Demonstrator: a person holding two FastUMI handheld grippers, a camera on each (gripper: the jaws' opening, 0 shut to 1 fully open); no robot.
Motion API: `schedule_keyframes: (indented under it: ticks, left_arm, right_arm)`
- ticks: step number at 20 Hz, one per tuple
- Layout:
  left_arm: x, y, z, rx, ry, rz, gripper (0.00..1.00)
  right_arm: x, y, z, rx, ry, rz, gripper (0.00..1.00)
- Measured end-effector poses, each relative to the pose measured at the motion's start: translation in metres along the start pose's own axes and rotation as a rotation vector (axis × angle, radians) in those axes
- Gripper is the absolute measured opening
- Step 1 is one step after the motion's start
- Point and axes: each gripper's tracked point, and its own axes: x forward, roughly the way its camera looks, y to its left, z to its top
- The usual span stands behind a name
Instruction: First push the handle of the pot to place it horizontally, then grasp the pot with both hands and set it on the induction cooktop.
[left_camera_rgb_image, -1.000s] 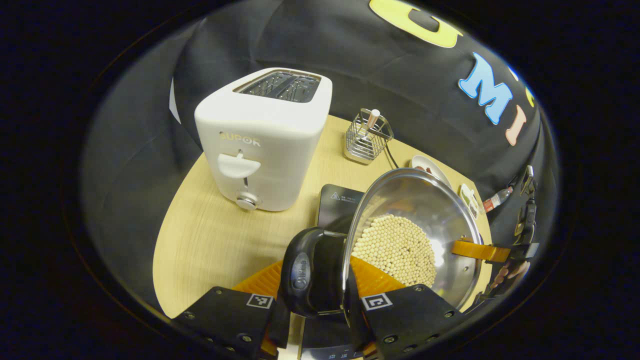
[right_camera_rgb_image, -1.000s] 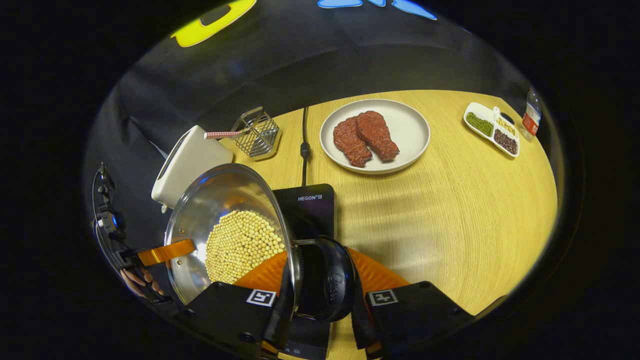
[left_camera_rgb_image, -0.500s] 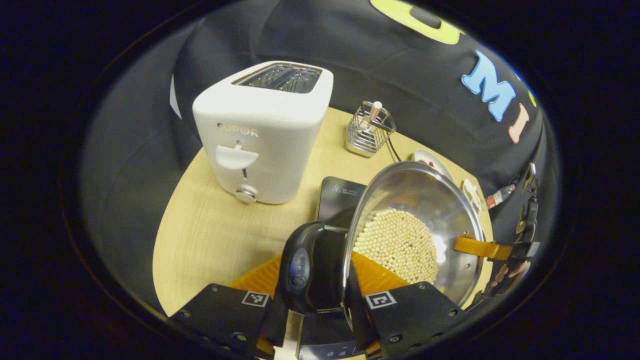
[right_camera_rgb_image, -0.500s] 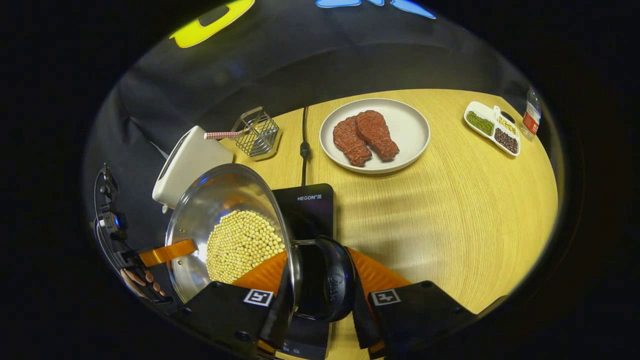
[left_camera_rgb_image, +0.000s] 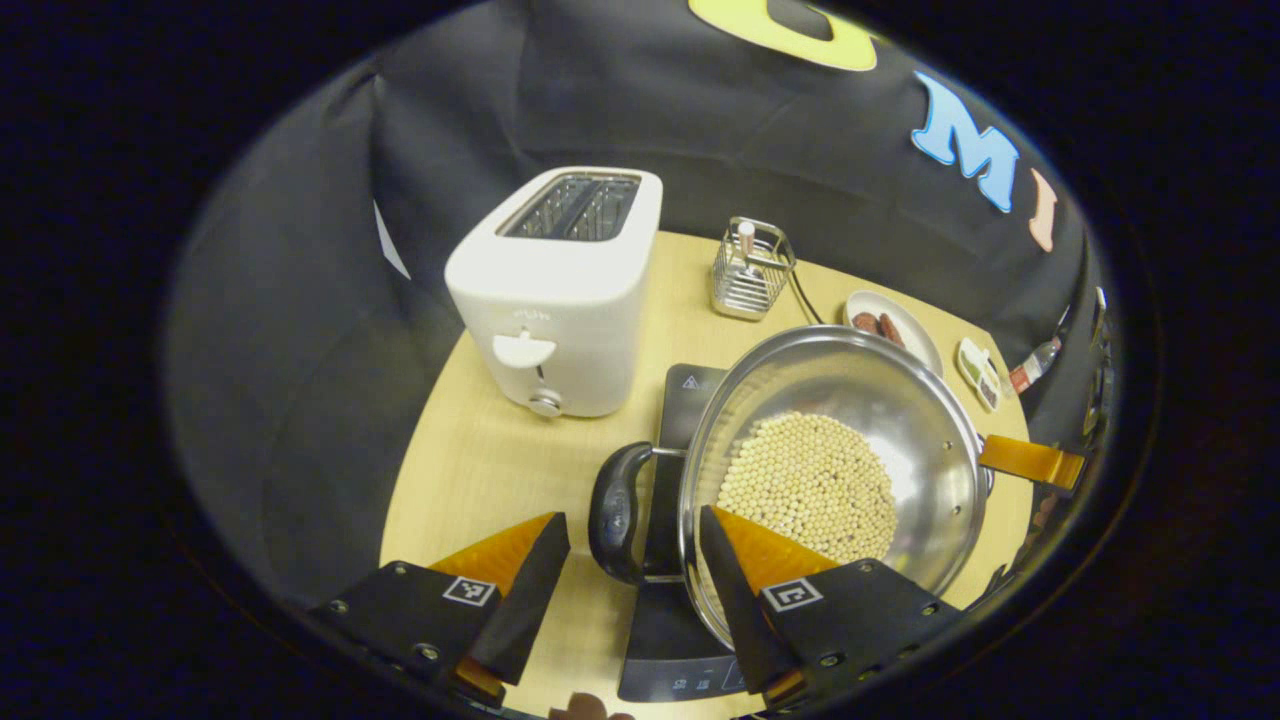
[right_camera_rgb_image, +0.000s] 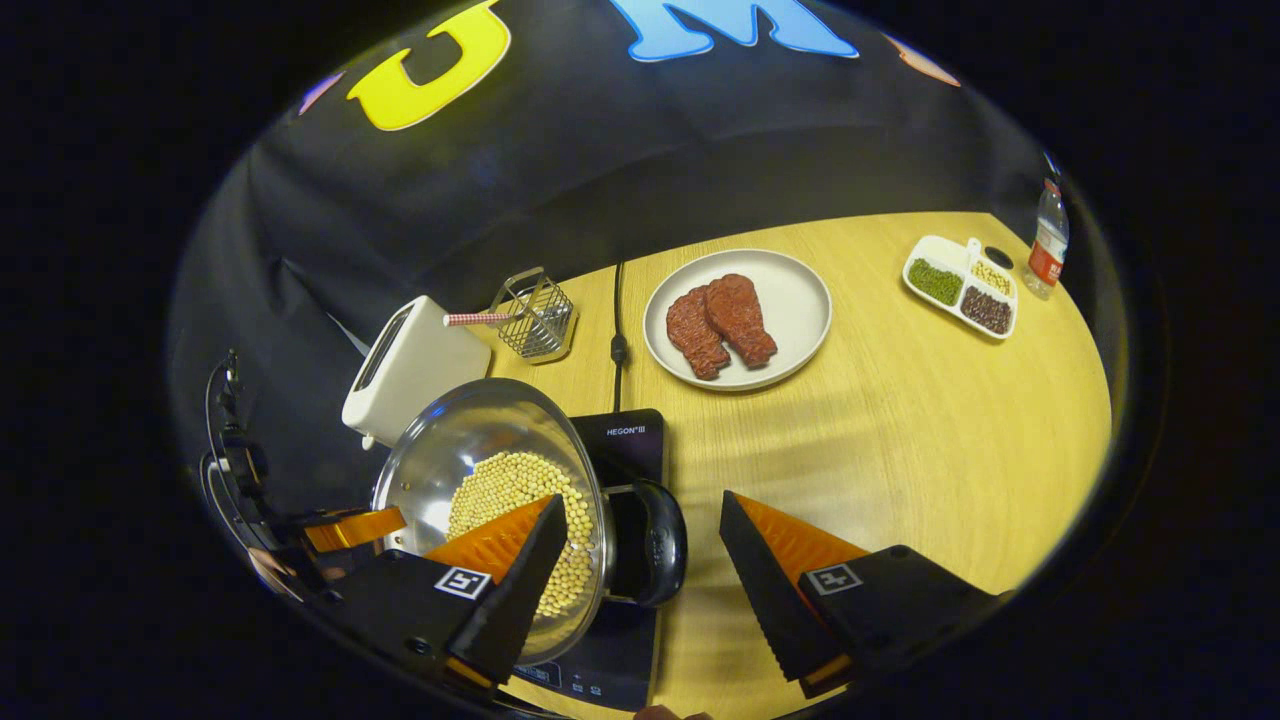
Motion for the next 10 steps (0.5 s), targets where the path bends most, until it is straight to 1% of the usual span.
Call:
schedule_keyframes:
  ticks: [1, 2, 4, 6, 8, 10]
  left_arm:
    - [-0.012, -0.003, 0.005, 0.020, -0.025, 0.009, 0.81]
    - [-0.026, -0.006, 0.012, 0.045, -0.056, 0.020, 0.81]
    - [-0.056, -0.016, 0.027, 0.089, -0.139, 0.048, 0.80]
    - [-0.096, -0.030, 0.040, 0.115, -0.231, 0.067, 0.80]
    - [-0.132, -0.045, 0.053, 0.147, -0.339, 0.101, 0.80]
    - [-0.170, -0.060, 0.061, 0.179, -0.447, 0.137, 0.80]
  right_arm:
    - [-0.012, -0.003, 0.003, -0.033, -0.029, -0.007, 0.92]
    - [-0.026, -0.005, 0.007, -0.064, -0.064, -0.013, 0.98]
    - [-0.056, -0.010, 0.016, -0.112, -0.136, -0.026, 0.98]
    - [-0.090, -0.019, 0.024, -0.161, -0.216, -0.046, 0.98]
    - [-0.128, -0.032, 0.032, -0.210, -0.295, -0.081, 0.98]
    - [-0.164, -0.038, 0.036, -0.237, -0.361, -0.098, 0.98]
